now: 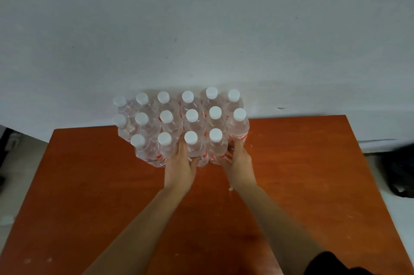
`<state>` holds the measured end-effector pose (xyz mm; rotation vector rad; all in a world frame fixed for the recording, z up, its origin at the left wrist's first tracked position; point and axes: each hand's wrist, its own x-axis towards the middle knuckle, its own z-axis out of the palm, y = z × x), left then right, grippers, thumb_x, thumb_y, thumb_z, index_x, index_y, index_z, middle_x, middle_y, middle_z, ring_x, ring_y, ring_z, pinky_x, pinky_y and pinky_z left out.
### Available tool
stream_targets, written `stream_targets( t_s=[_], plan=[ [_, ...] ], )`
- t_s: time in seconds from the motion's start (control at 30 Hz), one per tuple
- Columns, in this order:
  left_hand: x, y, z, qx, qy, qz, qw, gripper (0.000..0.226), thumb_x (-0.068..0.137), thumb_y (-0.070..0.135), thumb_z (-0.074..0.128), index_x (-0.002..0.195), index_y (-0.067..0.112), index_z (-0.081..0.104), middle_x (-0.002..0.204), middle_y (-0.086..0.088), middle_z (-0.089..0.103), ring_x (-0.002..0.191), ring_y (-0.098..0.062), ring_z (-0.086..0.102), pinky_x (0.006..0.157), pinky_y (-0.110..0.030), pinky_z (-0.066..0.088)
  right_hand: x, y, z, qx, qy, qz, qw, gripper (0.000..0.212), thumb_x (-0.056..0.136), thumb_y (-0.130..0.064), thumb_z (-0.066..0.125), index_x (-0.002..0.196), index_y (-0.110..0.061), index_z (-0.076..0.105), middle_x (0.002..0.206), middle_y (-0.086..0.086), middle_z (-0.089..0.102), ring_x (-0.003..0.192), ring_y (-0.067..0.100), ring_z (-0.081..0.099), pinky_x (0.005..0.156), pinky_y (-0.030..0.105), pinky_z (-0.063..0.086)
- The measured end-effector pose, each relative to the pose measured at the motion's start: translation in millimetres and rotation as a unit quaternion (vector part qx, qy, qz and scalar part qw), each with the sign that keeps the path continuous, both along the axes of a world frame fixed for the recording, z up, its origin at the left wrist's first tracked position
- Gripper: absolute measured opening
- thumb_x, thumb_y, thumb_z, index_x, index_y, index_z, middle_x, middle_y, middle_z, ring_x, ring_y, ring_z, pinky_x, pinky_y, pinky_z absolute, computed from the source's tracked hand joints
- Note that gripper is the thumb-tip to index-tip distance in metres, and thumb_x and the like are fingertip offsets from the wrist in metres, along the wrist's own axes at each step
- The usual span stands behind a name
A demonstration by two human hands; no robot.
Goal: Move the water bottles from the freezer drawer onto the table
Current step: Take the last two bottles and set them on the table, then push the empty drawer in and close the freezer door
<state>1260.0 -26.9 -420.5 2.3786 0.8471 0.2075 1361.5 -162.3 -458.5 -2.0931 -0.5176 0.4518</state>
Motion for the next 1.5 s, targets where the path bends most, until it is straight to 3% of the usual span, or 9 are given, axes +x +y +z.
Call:
stream_targets(
  t_s=[0.13, 0.27, 0.4, 0.57, 0.8, 1.0, 1.27, 1.4, 1.5],
  plan=[
    [-2, -4, 21, 0.011, -0.024, -0.023, 0.999, 0.081, 0.096, 0.046, 0.058, 0.158, 0.021, 0.014, 0.154, 0.001, 0.041, 0.071, -0.007, 0.069, 0.081, -0.031, 0.055, 0, -10, 21, -0.027, -0.078, 0.033, 0.996, 0.053, 0.092, -0.046, 0.066, 0.134, -0.020, 0.047, 0.127, -0.003, 0.066, 0.105, 0.013, 0.068, 0.083, 0.026, 0.057],
    [-10, 4, 53, 0.108, -0.056, -0.056, 0.991, 0.070, 0.101, 0.060, 0.031, 0.158, 0.024, 0.014, 0.164, -0.001, 0.023, 0.130, -0.024, 0.056, 0.099, -0.050, 0.052, -4, -29, 62, -0.013, -0.234, -0.016, 0.972, 0.048, 0.102, -0.052, 0.044, 0.136, -0.018, 0.052, 0.130, 0.002, 0.063, 0.095, 0.012, 0.069, 0.070, 0.019, 0.053],
    [-21, 11, 82, 0.226, -0.054, -0.079, 0.969, 0.069, 0.101, 0.060, 0.019, 0.158, 0.021, 0.018, 0.166, -0.006, 0.014, 0.151, -0.030, 0.019, 0.117, -0.054, 0.030, -5, -45, 95, -0.075, -0.346, -0.074, 0.932, 0.057, 0.103, -0.052, 0.038, 0.151, -0.022, 0.036, 0.161, 0.009, 0.030, 0.147, 0.026, 0.032, 0.115, 0.042, 0.032],
    [-18, -12, 89, 0.245, -0.086, -0.141, 0.955, 0.075, 0.098, 0.064, 0.013, 0.159, 0.021, 0.012, 0.167, -0.011, -0.002, 0.153, -0.031, -0.004, 0.122, -0.054, 0.004, -30, -90, 123, -0.202, -0.397, -0.156, 0.881, 0.071, 0.100, -0.061, 0.032, 0.159, -0.022, 0.021, 0.167, 0.012, 0.002, 0.154, 0.028, -0.001, 0.123, 0.053, 0.011],
    [3, -139, 99, 0.208, -0.114, -0.311, 0.920, 0.076, 0.098, 0.067, 0.020, 0.159, 0.022, 0.012, 0.167, -0.011, -0.006, 0.153, -0.029, -0.009, 0.122, -0.057, 0.003, -119, -226, 133, -0.337, -0.365, -0.291, 0.818, 0.080, 0.098, -0.067, 0.033, 0.160, -0.019, 0.015, 0.166, 0.018, -0.002, 0.154, 0.033, -0.003, 0.122, 0.057, 0.011],
    [-27, -309, 146, 0.197, -0.160, -0.485, 0.837, 0.075, 0.098, 0.065, 0.013, 0.159, 0.022, 0.004, 0.166, -0.011, -0.005, 0.154, -0.029, -0.003, 0.122, -0.057, 0.007, -226, -387, 167, -0.366, -0.296, -0.463, 0.751, 0.085, 0.094, -0.072, 0.029, 0.160, -0.024, 0.003, 0.166, 0.012, -0.012, 0.153, 0.030, -0.012, 0.123, 0.056, 0.005],
    [-174, -568, 170, 0.171, -0.243, -0.622, 0.724, 0.074, 0.097, 0.063, 0.013, 0.159, 0.023, 0.007, 0.167, -0.011, -0.003, 0.153, -0.030, -0.003, 0.121, -0.057, 0.011, -449, -593, 196, -0.368, -0.284, -0.612, 0.640, 0.099, 0.090, -0.070, 0.048, 0.159, -0.025, -0.007, 0.166, 0.013, -0.013, 0.153, 0.030, -0.011, 0.123, 0.056, 0.001],
    [-266, -684, 159, 0.148, -0.263, -0.689, 0.659, 0.074, 0.098, 0.065, 0.016, 0.159, 0.023, 0.011, 0.167, -0.013, -0.003, 0.153, -0.031, -0.004, 0.120, -0.060, 0.013, -553, -678, 187, -0.380, -0.257, -0.662, 0.593, 0.096, 0.090, -0.074, 0.036, 0.160, -0.022, -0.003, 0.165, 0.016, -0.018, 0.153, 0.034, -0.012, 0.122, 0.055, -0.003],
    [-322, -754, 158, 0.118, -0.236, -0.717, 0.646, 0.080, 0.094, 0.071, 0.006, 0.160, 0.025, 0.004, 0.166, -0.009, -0.010, 0.153, -0.028, -0.010, 0.121, -0.058, 0.008, -611, -736, 178, -0.388, -0.218, -0.701, 0.558, 0.093, 0.091, -0.067, 0.042, 0.160, -0.020, 0.001, 0.164, 0.019, -0.015, 0.152, 0.036, -0.012, 0.121, 0.060, 0.004]
  ],
)
